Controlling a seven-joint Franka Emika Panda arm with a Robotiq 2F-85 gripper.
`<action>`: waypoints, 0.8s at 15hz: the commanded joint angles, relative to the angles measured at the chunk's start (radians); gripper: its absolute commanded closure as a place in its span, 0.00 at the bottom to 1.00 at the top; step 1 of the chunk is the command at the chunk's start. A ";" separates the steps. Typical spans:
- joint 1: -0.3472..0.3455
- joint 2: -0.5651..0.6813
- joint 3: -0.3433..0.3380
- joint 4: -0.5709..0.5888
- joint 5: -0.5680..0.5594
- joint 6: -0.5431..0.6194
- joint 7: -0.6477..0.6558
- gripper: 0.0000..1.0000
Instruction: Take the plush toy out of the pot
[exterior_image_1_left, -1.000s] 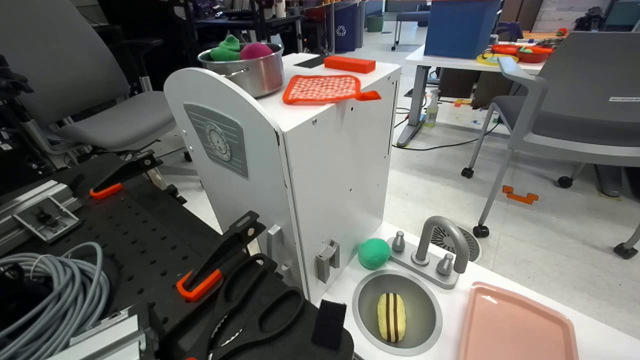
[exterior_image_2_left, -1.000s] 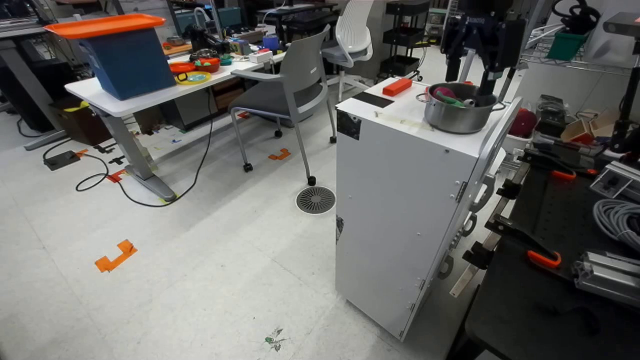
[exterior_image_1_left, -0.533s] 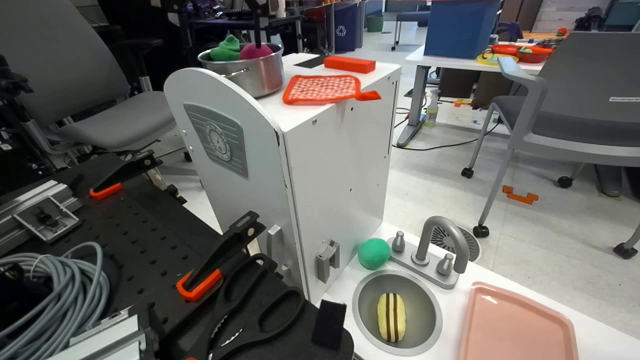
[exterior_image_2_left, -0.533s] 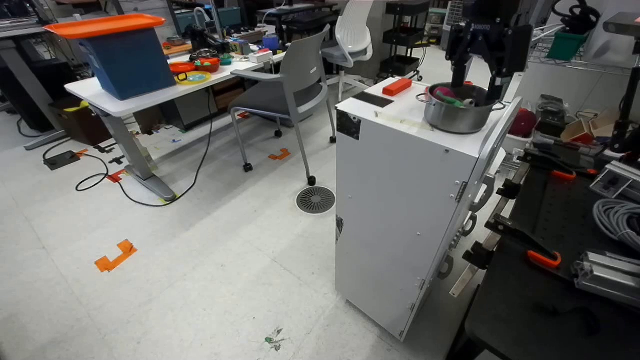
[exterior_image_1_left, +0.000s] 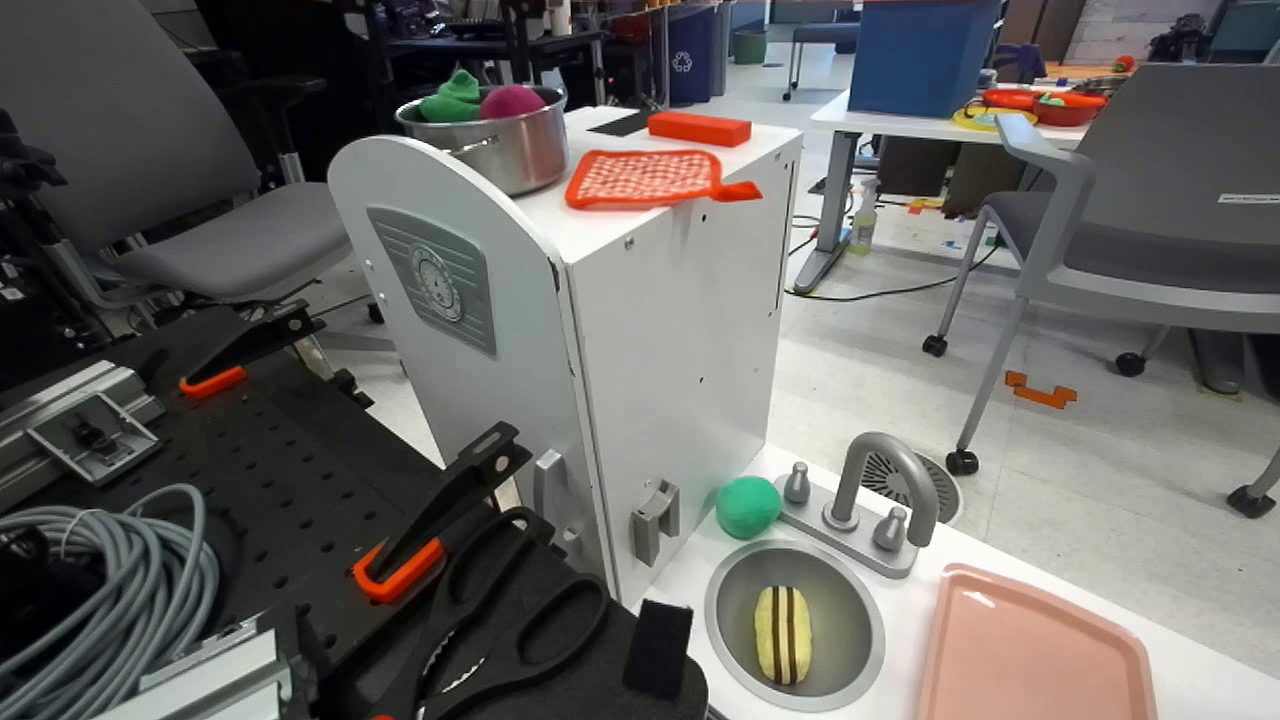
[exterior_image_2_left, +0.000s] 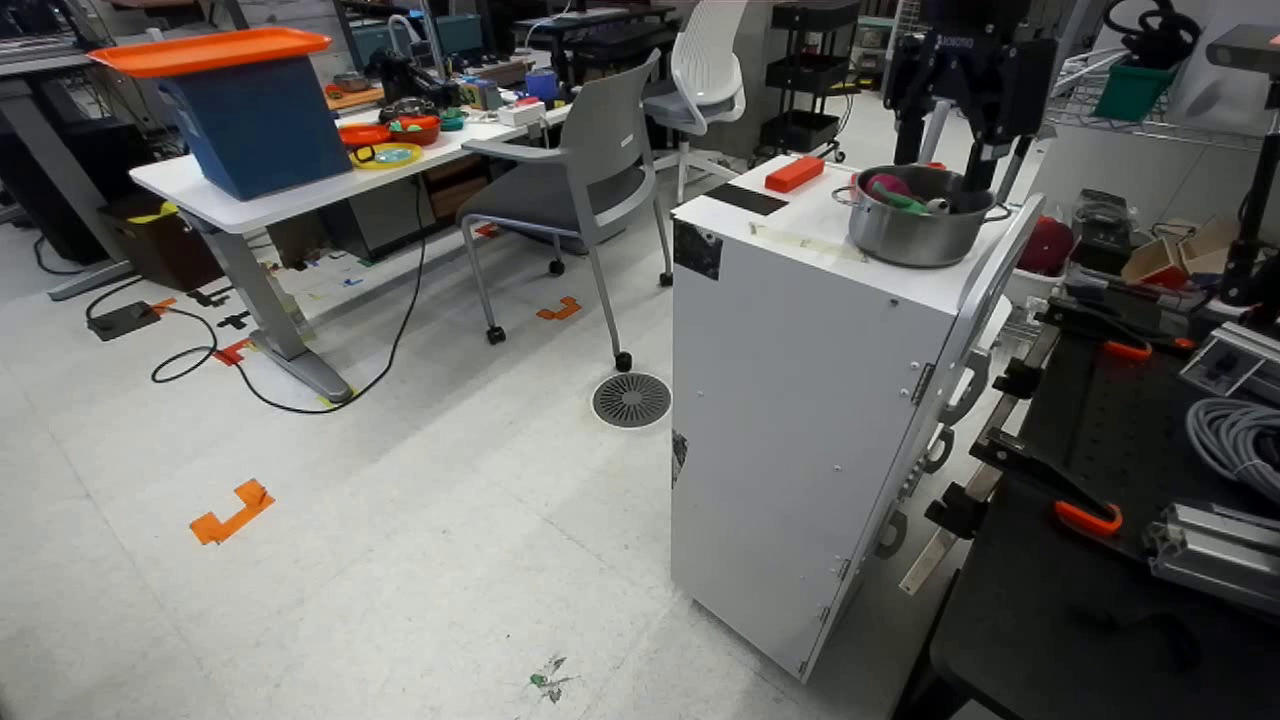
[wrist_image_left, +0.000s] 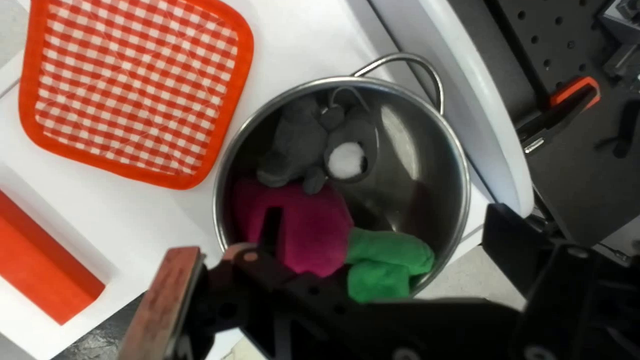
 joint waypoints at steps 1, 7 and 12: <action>0.001 0.012 -0.004 0.015 0.007 0.007 -0.026 0.00; -0.002 0.050 -0.003 0.030 -0.004 0.015 -0.021 0.00; 0.000 0.052 0.005 0.021 -0.006 0.104 -0.037 0.00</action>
